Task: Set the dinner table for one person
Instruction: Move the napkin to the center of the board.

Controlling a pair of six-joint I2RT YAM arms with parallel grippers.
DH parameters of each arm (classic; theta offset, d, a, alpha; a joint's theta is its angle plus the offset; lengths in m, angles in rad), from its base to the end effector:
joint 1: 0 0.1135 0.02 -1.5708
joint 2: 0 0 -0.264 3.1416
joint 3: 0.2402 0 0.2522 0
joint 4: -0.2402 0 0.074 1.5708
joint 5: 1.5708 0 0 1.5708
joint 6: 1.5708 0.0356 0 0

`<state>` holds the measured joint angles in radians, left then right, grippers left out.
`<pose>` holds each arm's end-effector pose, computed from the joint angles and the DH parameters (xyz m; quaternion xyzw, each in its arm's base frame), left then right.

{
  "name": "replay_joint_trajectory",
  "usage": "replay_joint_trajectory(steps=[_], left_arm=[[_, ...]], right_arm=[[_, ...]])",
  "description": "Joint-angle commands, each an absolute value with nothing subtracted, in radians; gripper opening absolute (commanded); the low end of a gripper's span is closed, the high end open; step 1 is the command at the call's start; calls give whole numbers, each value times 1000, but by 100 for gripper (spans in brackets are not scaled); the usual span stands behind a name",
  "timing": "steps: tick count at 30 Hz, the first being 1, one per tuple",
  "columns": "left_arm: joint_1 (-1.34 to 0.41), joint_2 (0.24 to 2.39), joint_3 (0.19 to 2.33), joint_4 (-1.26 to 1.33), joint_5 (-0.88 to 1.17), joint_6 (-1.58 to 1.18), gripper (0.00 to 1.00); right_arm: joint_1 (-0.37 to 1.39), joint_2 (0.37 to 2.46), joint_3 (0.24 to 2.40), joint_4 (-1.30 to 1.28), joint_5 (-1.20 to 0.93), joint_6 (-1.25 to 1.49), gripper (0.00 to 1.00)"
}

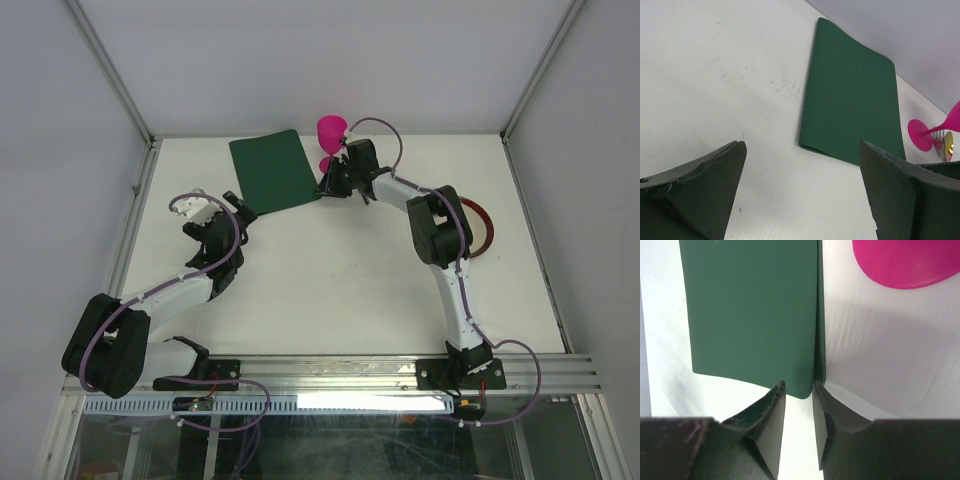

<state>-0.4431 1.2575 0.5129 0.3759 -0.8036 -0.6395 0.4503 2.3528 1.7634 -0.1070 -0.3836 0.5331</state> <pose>0.2382 -0.0847 0.2072 -0.2945 0.7337 0.0083 0.6123 0.4670 0.2405 0.1459 -0.0438 0.8919 0.3485 0.2849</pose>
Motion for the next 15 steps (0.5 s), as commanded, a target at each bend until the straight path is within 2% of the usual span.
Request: replay_joint_trajectory(steps=[1, 15], left_arm=[[-434, 1258, 513, 428, -810, -642, 99], [-435, 1252, 497, 428, -808, -658, 99]], right_arm=[[463, 2350, 1822, -40, -417, 554, 31], [471, 2357, 1853, -26, -436, 577, 31]])
